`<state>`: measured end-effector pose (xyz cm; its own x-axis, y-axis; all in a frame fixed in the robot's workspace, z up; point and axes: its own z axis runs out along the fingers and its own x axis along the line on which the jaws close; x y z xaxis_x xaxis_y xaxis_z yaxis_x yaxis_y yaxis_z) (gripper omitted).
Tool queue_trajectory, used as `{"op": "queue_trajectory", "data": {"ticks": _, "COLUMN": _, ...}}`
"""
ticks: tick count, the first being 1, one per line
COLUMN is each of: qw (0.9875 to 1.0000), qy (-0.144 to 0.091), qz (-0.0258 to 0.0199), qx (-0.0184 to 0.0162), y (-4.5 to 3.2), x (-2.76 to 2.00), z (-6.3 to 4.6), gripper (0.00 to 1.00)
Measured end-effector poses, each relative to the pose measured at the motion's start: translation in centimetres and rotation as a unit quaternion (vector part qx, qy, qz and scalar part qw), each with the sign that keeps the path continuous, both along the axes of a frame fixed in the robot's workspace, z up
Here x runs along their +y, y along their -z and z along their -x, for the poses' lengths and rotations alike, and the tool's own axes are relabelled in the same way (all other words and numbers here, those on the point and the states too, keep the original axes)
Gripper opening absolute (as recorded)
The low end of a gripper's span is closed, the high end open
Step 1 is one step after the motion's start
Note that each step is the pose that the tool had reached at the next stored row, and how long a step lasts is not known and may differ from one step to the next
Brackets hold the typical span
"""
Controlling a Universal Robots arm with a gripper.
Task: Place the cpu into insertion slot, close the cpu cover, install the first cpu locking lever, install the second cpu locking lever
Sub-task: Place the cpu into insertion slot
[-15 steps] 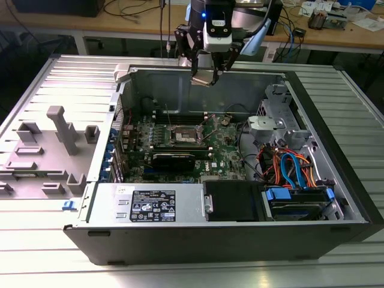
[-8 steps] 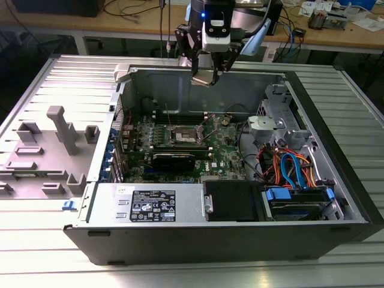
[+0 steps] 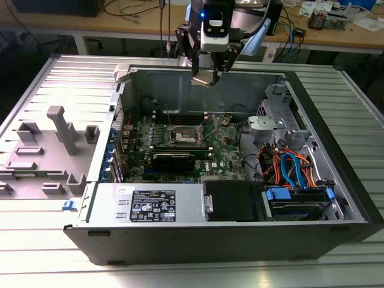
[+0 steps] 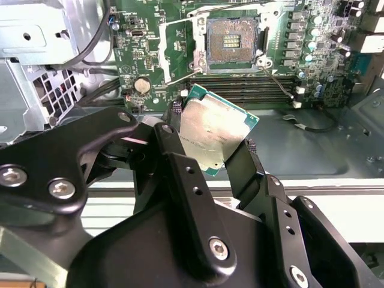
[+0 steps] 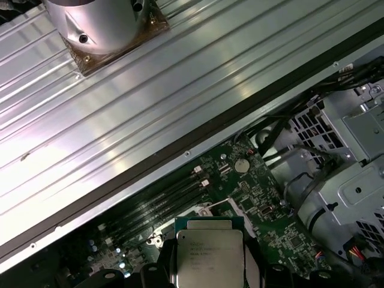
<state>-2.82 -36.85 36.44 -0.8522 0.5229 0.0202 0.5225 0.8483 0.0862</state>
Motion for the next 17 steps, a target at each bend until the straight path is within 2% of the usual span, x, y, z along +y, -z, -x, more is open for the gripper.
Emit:
{"op": "queue_trajectory", "data": {"ticks": 8, "qw": 0.9995, "qy": 0.032, "qz": 0.0000, "qx": 0.0000, "y": 0.05, "x": 0.00, "z": 0.00, "gripper": 0.54}}
{"op": "queue_trajectory", "data": {"ticks": 15, "qw": 0.9989, "qy": 0.046, "qz": 0.0000, "qx": 0.0000, "y": 0.15, "x": -0.06, "z": 0.04, "gripper": 0.54}}
{"op": "queue_trajectory", "data": {"ticks": 16, "qw": 0.9978, "qy": 0.067, "qz": 0.0000, "qx": 0.0000, "y": 0.20, "x": -0.06, "z": 0.04, "gripper": 0.54}}
{"op": "queue_trajectory", "data": {"ticks": 17, "qw": 0.9975, "qy": 0.070, "qz": 0.0000, "qx": 0.0000, "y": 0.21, "x": -0.06, "z": 0.04, "gripper": 0.54}}
